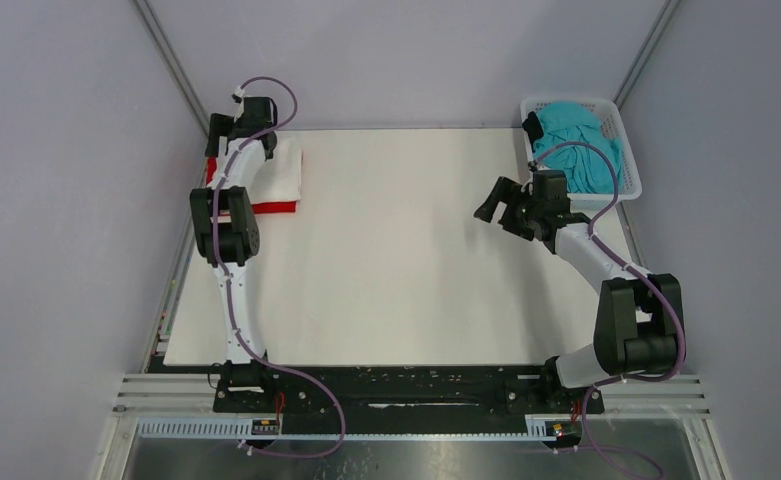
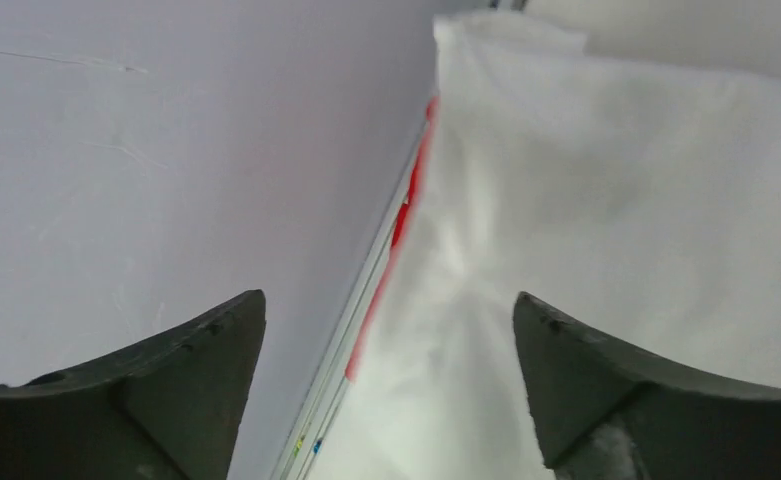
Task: Fold and stack the t-shirts
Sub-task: Put the neatly folded tshirt into the corner of the board with the left arm, then reset both arms
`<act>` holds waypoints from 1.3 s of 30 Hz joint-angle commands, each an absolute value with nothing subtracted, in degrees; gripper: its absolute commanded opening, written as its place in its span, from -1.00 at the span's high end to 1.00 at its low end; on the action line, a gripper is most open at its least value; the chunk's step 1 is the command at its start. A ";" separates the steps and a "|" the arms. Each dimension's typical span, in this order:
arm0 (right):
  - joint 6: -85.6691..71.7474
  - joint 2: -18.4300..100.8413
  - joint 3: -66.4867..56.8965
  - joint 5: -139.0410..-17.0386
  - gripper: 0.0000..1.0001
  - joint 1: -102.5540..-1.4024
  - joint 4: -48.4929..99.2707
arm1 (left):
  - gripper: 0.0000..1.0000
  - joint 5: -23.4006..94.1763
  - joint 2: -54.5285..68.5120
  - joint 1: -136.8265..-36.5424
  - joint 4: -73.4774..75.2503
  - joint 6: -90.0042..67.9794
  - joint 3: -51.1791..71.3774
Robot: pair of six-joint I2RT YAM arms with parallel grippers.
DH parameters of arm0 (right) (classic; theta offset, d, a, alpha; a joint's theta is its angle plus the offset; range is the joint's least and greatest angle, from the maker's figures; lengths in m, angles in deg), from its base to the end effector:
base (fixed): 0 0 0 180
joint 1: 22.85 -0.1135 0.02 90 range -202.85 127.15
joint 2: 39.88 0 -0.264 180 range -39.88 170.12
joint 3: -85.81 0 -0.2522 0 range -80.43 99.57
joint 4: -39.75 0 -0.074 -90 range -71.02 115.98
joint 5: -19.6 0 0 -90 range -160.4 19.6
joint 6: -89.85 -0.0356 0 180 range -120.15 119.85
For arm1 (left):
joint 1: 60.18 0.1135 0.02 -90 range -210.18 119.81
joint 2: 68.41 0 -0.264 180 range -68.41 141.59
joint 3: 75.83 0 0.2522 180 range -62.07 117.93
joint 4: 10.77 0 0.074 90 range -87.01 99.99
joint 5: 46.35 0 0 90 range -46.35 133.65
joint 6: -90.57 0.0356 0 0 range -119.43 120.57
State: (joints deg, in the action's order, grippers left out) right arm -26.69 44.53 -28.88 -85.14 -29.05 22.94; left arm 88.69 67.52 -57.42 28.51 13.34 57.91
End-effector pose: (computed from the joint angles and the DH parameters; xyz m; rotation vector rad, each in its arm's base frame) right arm 0.3176 0.0436 0.2301 0.2493 2.2250 0.5987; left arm 0.5342 0.0510 0.2218 -0.2181 2.2313 1.0396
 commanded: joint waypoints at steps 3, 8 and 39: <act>-26.25 43.44 -27.11 -83.69 -0.97 -28.75 22.55 | -0.98 88.77 59.94 -57.09 25.94 5.23 54.78; -26.76 41.15 -28.36 -83.51 -0.97 -28.79 21.89 | -0.98 76.00 51.19 -58.51 27.60 -7.59 45.48; -26.76 20.60 -49.99 -63.93 -0.97 -28.74 29.08 | -0.98 48.80 -12.50 -71.08 -4.06 -28.41 -27.41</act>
